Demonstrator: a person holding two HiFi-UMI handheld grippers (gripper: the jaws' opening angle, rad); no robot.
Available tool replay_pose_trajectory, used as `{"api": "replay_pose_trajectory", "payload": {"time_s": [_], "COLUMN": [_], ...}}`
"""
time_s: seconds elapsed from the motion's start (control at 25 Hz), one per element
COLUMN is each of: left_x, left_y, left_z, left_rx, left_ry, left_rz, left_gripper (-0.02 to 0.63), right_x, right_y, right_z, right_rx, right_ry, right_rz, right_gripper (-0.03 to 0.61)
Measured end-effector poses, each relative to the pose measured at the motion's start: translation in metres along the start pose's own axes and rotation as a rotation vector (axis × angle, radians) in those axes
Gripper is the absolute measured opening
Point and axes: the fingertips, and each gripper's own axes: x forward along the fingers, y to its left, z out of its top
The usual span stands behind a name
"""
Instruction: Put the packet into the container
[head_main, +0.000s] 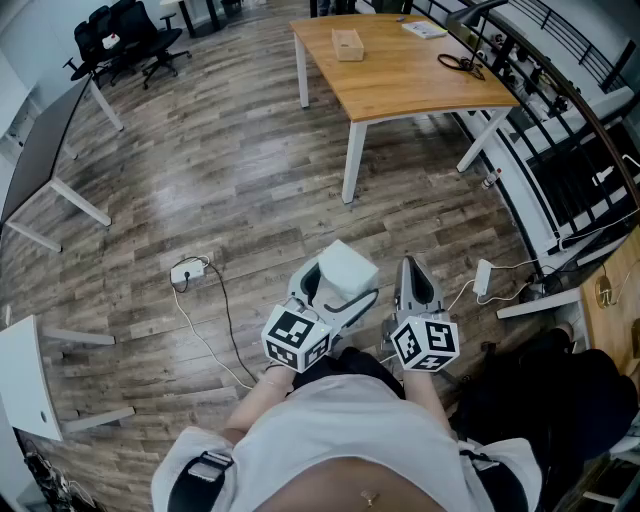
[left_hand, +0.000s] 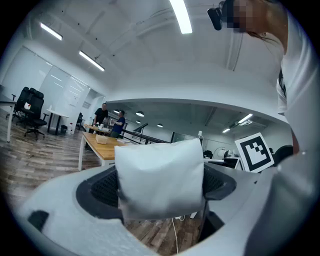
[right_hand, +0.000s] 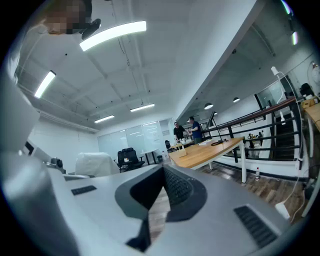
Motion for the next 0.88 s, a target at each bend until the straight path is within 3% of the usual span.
{"api": "replay_pose_trajectory", "payload": {"time_s": [0.88], "left_x": [-0.015], "left_y": [0.002], "left_z": [-0.002], "left_rx": [0.007], "left_ry": [0.001], "left_rz": [-0.047], "left_gripper": [0.483], "right_x": [-0.006], "right_y": [0.024], "right_z": [-0.008], "right_rx": [0.012], "right_ry": [-0.025], "right_rz": [0.001], "right_gripper": [0.011]}}
